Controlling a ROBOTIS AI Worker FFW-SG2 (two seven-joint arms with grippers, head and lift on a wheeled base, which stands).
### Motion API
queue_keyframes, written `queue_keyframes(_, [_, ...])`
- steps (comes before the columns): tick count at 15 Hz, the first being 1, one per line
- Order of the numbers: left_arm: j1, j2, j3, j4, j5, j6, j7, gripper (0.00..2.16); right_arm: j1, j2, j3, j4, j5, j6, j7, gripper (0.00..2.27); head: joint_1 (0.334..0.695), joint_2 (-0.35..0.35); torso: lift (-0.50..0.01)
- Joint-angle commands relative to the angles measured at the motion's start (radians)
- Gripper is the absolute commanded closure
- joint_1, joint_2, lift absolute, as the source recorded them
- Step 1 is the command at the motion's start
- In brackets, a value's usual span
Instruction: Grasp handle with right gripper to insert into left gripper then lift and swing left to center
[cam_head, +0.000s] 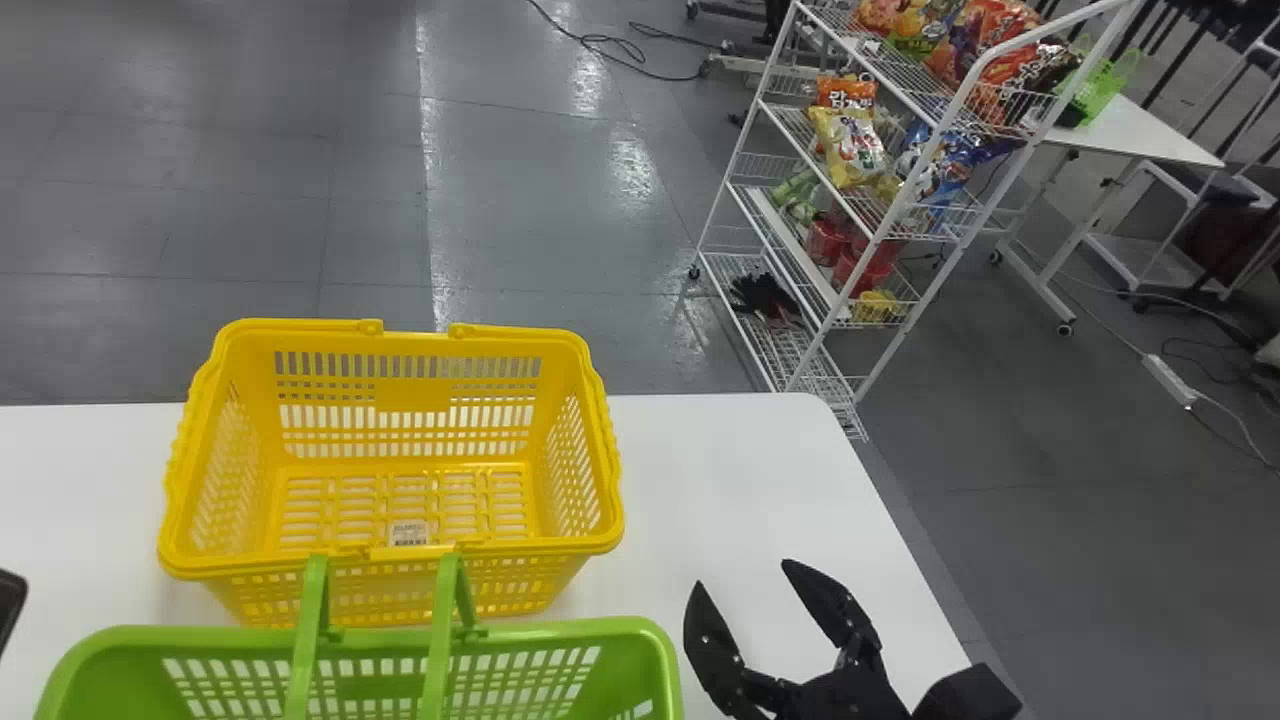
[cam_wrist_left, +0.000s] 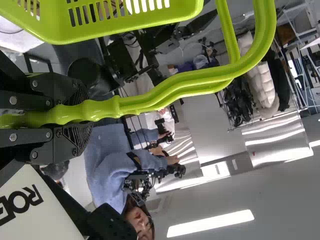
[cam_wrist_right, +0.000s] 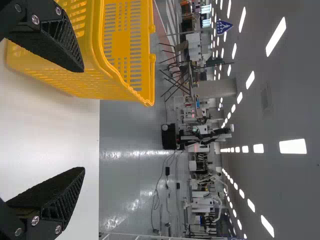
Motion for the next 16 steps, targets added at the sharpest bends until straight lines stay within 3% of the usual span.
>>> queue_keyframes(1, [0.002, 0.0, 0.003, 0.0, 0.0, 0.001, 0.002, 1.94, 0.0, 0.0, 0.0, 0.001, 0.0, 0.0, 0.0, 0.1, 0.695, -0.35, -0.093])
queue_keyframes(16, [0.011, -0.012, 0.01, -0.002, 0.009, 0.001, 0.038, 1.94, 0.0, 0.0, -0.005, 0.011, -0.006, -0.003, 0.002, 0.1, 0.695, -0.35, -0.093])
